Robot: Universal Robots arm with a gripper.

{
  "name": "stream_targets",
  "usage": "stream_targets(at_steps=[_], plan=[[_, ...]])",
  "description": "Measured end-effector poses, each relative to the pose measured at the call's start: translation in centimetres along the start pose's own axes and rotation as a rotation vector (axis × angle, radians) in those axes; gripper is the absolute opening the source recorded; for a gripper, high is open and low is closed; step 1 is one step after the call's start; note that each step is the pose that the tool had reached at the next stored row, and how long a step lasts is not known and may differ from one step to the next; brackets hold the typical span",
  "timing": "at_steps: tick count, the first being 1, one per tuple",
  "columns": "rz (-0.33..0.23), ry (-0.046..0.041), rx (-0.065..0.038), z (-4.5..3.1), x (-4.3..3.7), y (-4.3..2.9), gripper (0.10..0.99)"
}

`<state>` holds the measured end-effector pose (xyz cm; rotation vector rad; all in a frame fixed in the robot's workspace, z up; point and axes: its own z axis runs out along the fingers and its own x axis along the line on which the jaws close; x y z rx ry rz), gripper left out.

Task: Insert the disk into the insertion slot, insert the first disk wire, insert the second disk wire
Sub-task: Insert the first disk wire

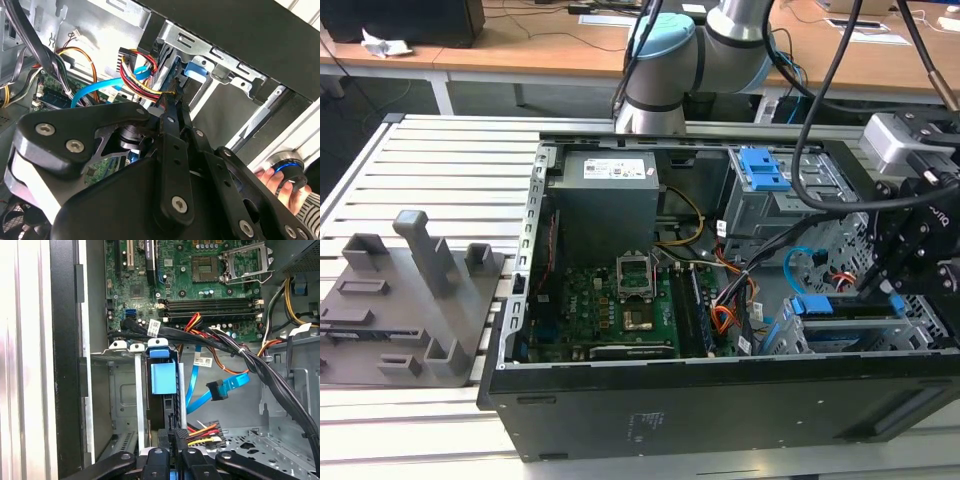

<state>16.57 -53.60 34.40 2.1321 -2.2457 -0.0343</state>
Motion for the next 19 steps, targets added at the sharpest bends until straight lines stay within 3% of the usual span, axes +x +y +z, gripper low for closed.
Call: stream_targets(at_steps=[13, 19], plan=[[0.0, 0.0004, 0.0, 0.33, -0.04, -0.23, 0.165], [-0.002, 0.0011, 0.0, 0.32, -0.5, -0.21, 0.165]])
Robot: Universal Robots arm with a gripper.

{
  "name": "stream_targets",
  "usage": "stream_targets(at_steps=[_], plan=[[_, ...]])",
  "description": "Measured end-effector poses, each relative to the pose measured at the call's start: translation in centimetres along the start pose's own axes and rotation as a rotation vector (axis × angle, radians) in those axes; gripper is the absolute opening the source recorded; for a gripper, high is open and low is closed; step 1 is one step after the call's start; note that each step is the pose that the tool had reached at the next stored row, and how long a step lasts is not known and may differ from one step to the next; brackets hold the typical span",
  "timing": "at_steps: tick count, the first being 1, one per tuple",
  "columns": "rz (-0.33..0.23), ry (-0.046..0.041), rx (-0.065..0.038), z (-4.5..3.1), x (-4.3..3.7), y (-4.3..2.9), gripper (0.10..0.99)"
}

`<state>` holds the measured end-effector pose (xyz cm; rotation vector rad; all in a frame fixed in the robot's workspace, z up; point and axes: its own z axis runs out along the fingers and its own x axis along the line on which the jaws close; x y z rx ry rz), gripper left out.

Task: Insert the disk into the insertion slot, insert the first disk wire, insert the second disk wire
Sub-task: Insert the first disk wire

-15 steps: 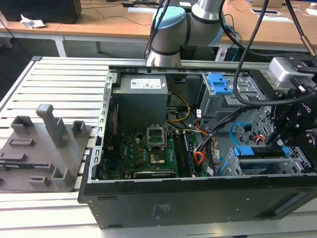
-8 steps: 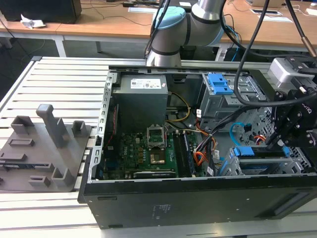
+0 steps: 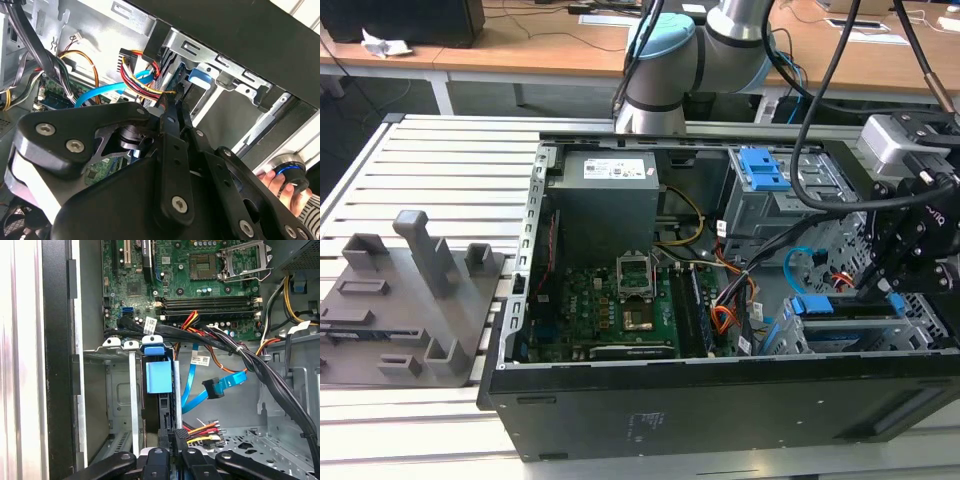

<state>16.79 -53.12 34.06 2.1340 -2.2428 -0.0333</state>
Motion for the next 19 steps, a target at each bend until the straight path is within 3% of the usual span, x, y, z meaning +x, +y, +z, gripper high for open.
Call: stream_targets(at_steps=[12, 14, 15, 16, 19], plan=[[0.0, -0.0002, 0.0, 0.05, -0.01, -0.13, 0.165], [0.0, -0.0003, 0.0, 0.07, -0.01, -0.13, 0.239], [0.0, 0.0, 0.0, -0.25, -0.01, -0.11, 0.239], [0.0, 0.0, 0.0, -1.03, 0.0, -0.07, 0.239], [0.0, 0.0006, 0.0, -2.09, -0.07, -0.01, 0.239]])
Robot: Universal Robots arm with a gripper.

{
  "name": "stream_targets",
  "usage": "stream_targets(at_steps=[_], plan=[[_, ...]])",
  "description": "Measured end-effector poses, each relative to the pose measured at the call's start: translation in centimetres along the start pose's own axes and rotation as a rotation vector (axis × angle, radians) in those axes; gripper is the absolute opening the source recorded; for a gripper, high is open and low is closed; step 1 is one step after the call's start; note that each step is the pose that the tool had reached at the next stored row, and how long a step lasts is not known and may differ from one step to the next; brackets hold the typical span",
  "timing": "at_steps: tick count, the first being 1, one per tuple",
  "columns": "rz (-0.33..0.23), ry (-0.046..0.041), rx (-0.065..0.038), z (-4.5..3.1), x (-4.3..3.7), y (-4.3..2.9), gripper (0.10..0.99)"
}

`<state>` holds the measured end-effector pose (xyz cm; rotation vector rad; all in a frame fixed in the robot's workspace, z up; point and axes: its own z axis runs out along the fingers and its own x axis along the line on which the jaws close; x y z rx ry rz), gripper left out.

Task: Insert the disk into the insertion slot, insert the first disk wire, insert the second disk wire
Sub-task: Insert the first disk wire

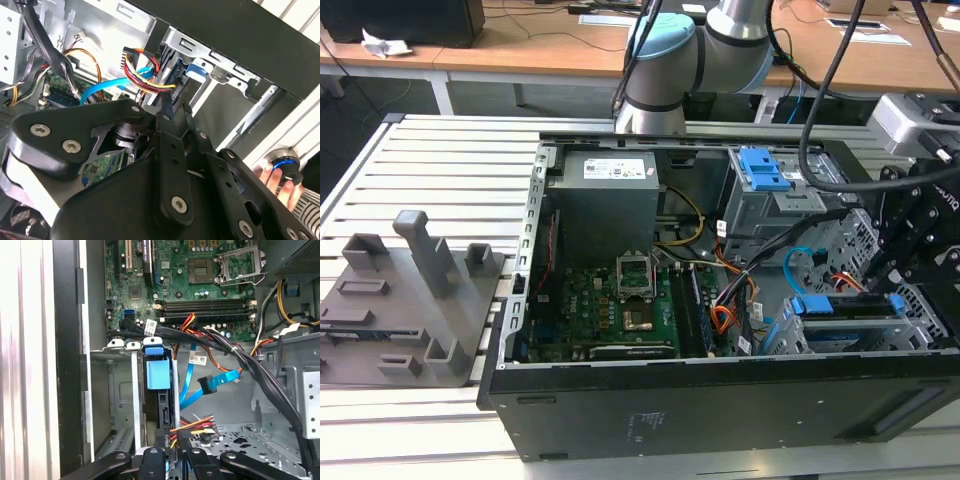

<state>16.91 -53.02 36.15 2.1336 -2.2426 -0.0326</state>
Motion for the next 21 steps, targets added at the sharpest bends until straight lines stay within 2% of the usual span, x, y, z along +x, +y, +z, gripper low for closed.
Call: stream_targets(at_steps=[2, 4, 9, 12, 15, 16, 17, 21], plan=[[0.0, 0.0, 0.0, -0.55, -0.04, 0.02, 0.231], [0.0, 0.0001, 0.0, -1.13, -0.06, 0.05, 0.102], [0.0, 0.0004, 0.0, -1.34, -0.05, 0.13, 0.106], [0.0, 0.0003, 0.0, -1.29, -0.01, 1.02, 0.106], [0.0, 0.0003, 0.0, -1.19, 0.09, 3.04, 0.106], [0.0, 0.0002, 0.0, -1.13, 0.15, 4.23, 0.106], [0.0, 0.0001, 0.0, -1.1, 0.19, 4.88, 0.106], [0.0, 0.0002, 0.0, -1.1, 0.19, 4.98, 0.106]])
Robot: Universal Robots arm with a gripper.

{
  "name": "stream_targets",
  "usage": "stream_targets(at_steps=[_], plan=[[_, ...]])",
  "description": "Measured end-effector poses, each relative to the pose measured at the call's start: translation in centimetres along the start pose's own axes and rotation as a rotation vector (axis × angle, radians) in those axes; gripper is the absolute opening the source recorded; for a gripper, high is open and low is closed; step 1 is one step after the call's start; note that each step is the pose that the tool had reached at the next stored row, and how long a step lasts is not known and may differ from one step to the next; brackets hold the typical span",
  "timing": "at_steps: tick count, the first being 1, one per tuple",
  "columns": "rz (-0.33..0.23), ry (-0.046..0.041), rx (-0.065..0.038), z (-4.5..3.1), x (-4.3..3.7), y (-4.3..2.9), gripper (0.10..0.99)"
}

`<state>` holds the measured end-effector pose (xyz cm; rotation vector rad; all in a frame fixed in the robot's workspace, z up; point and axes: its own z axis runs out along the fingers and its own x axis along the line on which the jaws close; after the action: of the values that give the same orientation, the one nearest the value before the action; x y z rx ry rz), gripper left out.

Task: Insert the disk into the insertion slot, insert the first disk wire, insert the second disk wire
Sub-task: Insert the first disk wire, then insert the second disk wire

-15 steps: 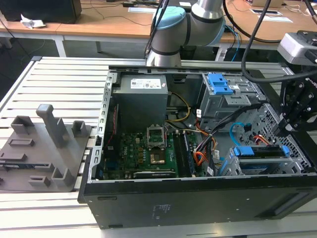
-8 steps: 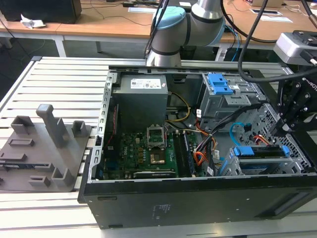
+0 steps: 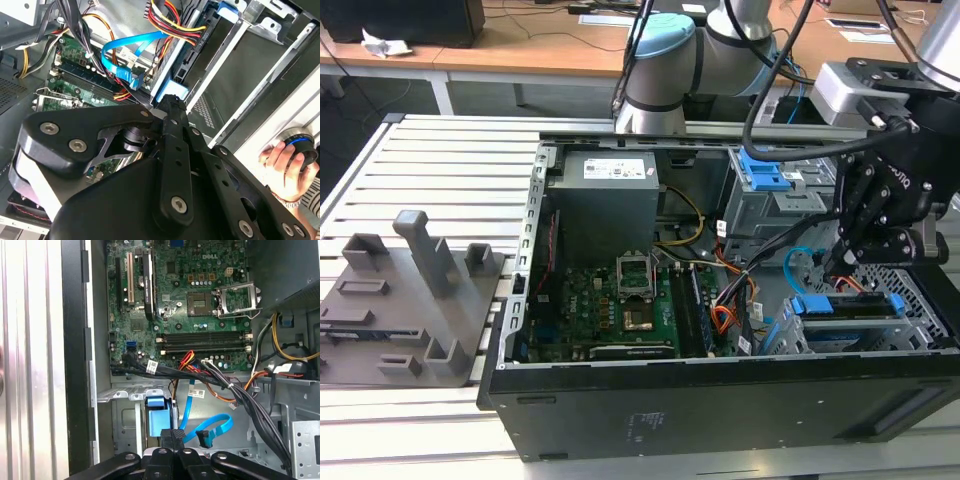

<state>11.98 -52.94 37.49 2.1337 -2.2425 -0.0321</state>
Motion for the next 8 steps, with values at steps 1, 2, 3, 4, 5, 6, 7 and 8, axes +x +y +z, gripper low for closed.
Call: stream_targets(at_steps=[1, 2, 3, 4, 5, 6, 7, 8], plan=[[0.0, 0.0, 0.0, 0.0, 0.0, 0.01, 0.106], [0.0, -0.0001, 0.0, 0.0, 0.0, 0.03, 0.106], [0.0, -0.0001, 0.0, 0.0, 0.0, 0.04, 0.106], [0.0, 0.0, 0.0, 0.0, 0.0, 0.05, 0.106], [0.0, -0.0001, 0.0, 0.0, 0.0, 0.06, 0.106], [0.0, 0.0, 0.0, 0.0, 0.0, 0.06, 0.106], [0.0, 0.0, 0.0, 0.0, 0.0, 0.07, 0.106], [0.0, 0.0, 0.0, 0.0, 0.0, 0.09, 0.106]])
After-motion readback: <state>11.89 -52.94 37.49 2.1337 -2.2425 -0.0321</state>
